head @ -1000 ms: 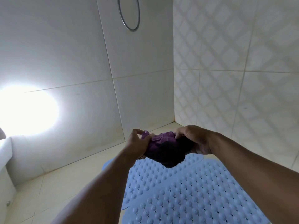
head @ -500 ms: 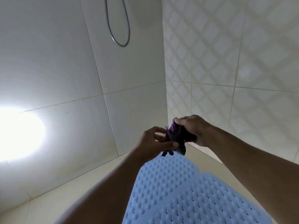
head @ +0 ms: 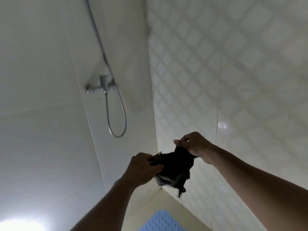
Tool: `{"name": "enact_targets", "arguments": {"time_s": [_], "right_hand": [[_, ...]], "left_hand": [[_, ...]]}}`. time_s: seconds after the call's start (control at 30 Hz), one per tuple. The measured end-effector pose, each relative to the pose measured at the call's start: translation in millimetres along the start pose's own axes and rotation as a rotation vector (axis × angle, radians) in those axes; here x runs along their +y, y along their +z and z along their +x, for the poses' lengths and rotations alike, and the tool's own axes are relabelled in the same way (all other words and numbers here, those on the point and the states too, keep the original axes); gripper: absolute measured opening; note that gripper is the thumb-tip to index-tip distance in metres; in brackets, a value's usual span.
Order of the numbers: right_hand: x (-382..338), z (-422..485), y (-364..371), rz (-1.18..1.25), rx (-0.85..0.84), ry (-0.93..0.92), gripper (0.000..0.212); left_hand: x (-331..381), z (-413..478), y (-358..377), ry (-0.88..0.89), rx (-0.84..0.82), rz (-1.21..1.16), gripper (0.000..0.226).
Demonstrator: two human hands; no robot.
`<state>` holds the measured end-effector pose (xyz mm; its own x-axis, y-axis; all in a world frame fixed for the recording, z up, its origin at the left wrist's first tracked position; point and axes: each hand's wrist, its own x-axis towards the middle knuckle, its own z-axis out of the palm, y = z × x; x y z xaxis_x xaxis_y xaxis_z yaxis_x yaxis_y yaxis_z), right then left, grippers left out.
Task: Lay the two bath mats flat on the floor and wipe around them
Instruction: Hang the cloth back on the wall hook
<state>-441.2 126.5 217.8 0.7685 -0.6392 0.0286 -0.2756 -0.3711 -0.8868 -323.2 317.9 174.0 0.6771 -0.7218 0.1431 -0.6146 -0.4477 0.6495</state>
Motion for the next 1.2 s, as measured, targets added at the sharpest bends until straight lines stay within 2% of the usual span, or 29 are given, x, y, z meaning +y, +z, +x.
{"name": "enact_targets", "arguments": {"time_s": [0.13,0.2,0.3,0.37,0.43,0.5,0.57,0.67,0.8,0.93,1.03,1.13,1.2], "right_hand": [[-128,-17,-87,-0.161,-0.047,-0.036,0.03],[-177,-27,-123,-0.251,-0.009,-0.078,0.03],[-229,-42,-169,-0.319,0.047,-0.141,0.03],[-250,-55,-194,-0.33,0.085,-0.178,0.029],[-263,-69,-214,-0.339,0.106,-0.219,0.028],[-268,-82,-232,-0.345,0.114,-0.242,0.027],[-268,-95,-254,-0.363,0.134,-0.244,0.029],[-263,-115,-292,-0.386,0.205,-0.214,0.03],[-248,-148,-352,-0.413,0.27,-0.077,0.038],[-217,-187,-401,-0.339,0.19,0.204,0.03],[-191,-220,-425,-0.278,0.187,0.337,0.03],[-170,-259,-442,-0.357,0.31,0.426,0.027],[-160,-291,-448,-0.301,0.447,0.475,0.03]], "left_hand": [[103,30,-114,0.044,-0.041,-0.037,0.028],[151,40,-154,0.031,-0.181,-0.108,0.033],[215,50,-189,0.034,-0.349,0.048,0.036],[250,52,-195,0.043,-0.419,0.166,0.053],[279,53,-189,0.092,-0.449,0.18,0.082],[308,51,-176,0.193,-0.442,0.114,0.091],[336,51,-158,0.285,-0.409,-0.012,0.075],[377,54,-135,0.327,-0.372,-0.196,0.046],[431,61,-110,0.358,-0.453,-0.369,0.025],[488,64,-84,0.371,-0.481,-0.443,0.026],[534,60,-66,0.48,-0.52,-0.43,0.023],[575,53,-51,0.611,-0.556,-0.412,0.022],[597,48,-42,0.692,-0.642,-0.381,0.03]]}}
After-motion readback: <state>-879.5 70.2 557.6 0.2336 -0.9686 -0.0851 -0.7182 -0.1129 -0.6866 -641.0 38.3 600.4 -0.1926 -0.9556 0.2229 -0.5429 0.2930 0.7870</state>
